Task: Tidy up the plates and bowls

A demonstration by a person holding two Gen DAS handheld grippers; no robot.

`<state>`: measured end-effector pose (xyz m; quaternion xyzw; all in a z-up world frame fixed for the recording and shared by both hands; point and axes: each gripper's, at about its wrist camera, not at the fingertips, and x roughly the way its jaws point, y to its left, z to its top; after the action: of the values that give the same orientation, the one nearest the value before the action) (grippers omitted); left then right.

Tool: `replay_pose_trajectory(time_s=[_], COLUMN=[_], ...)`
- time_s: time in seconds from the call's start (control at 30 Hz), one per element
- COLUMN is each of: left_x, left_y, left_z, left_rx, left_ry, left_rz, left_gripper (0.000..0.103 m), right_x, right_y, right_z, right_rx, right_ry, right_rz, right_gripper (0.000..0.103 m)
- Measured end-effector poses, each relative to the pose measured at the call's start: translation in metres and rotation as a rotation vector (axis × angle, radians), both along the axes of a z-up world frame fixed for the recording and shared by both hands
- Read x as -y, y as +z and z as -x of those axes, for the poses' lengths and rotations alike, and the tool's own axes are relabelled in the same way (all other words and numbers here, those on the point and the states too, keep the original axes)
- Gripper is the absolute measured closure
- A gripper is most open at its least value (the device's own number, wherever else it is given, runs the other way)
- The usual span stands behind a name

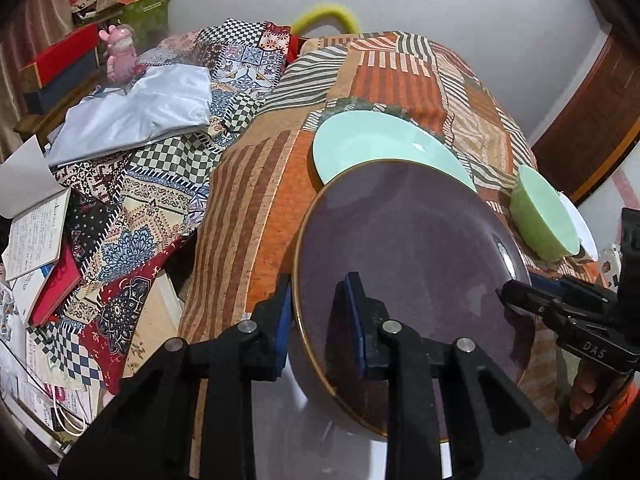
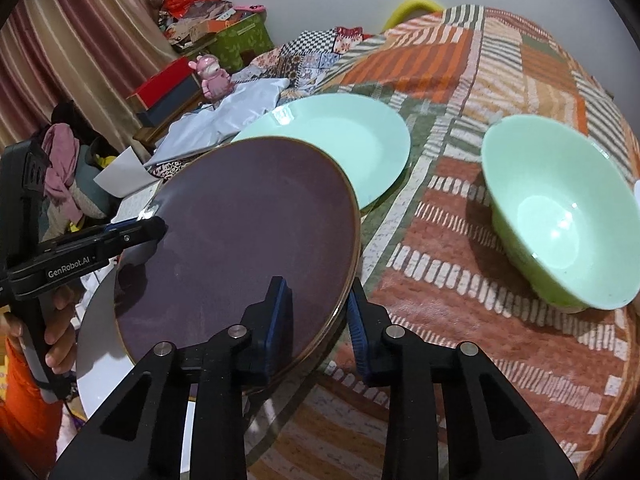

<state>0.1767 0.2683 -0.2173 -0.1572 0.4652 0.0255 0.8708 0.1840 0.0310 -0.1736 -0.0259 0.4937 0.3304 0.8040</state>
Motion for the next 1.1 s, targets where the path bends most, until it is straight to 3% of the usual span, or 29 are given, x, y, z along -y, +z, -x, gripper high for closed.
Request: replay_pose_trajectory(time_s=[0.13,0.7,1.1], left_x=[-0.002,0.026,0.054], left_y=[-0.001,0.011,0.027], left_z=[0.0,0.016,0.039], left_rx=[0.005,0.035,0.071], left_ry=[-0.012,-0.061,-0.082], left_rz=[0.015,-0.052,-0.037], left_gripper=[0.078,0.077,0.077], right_x=[0.001,0.022,0.05], right_y=[-0.001,0.008,0.025], right_z=[-0.001,0.009,0.027], right_rx=[-0.014,-0.013,0.025], right_ry=[-0.009,-0.034,-0.056], right_rz=[-0.019,-0.012,-0.022], right_gripper=[0.076,0.076,0.076])
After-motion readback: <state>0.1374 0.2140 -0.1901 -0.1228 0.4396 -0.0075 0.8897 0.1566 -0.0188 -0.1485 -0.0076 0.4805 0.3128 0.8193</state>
